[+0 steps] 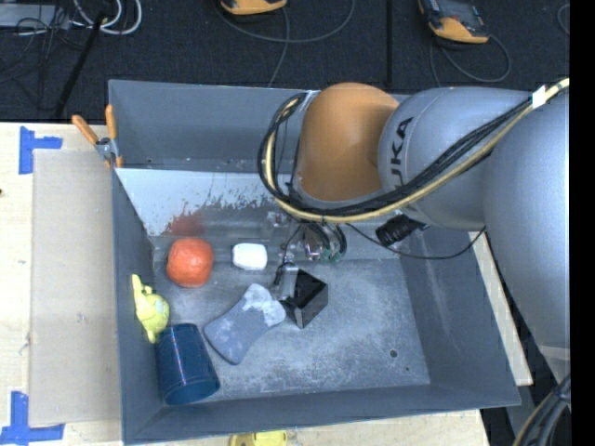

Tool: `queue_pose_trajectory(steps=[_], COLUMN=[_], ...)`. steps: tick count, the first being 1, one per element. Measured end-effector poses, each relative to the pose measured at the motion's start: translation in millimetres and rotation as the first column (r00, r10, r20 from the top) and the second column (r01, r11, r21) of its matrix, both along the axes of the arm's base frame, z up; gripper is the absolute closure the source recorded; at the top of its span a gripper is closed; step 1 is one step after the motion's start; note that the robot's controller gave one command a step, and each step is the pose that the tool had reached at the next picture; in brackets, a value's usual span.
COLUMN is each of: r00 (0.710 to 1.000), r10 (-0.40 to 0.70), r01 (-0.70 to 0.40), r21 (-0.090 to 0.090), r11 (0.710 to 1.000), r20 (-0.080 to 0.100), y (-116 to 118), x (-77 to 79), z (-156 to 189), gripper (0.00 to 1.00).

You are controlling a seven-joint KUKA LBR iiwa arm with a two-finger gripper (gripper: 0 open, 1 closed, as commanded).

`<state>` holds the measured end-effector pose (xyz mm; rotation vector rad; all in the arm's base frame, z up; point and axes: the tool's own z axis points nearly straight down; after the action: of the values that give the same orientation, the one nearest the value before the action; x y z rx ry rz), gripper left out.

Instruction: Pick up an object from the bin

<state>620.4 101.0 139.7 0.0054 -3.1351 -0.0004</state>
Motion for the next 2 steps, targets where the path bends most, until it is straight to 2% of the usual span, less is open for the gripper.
queue_pose_trajectory(steps=[1,2], r00=[1.000,1.000], r10=[-0.002,-0.019], r01=[0.002,0.019], r21=[0.001,0.001], r11=[1.000,1.000], r20=[0.006,0.010], y=[-0.5,-0.7], x=[1.3,-36.2], z=[5.1,-59.0], gripper=[0.00,0.00])
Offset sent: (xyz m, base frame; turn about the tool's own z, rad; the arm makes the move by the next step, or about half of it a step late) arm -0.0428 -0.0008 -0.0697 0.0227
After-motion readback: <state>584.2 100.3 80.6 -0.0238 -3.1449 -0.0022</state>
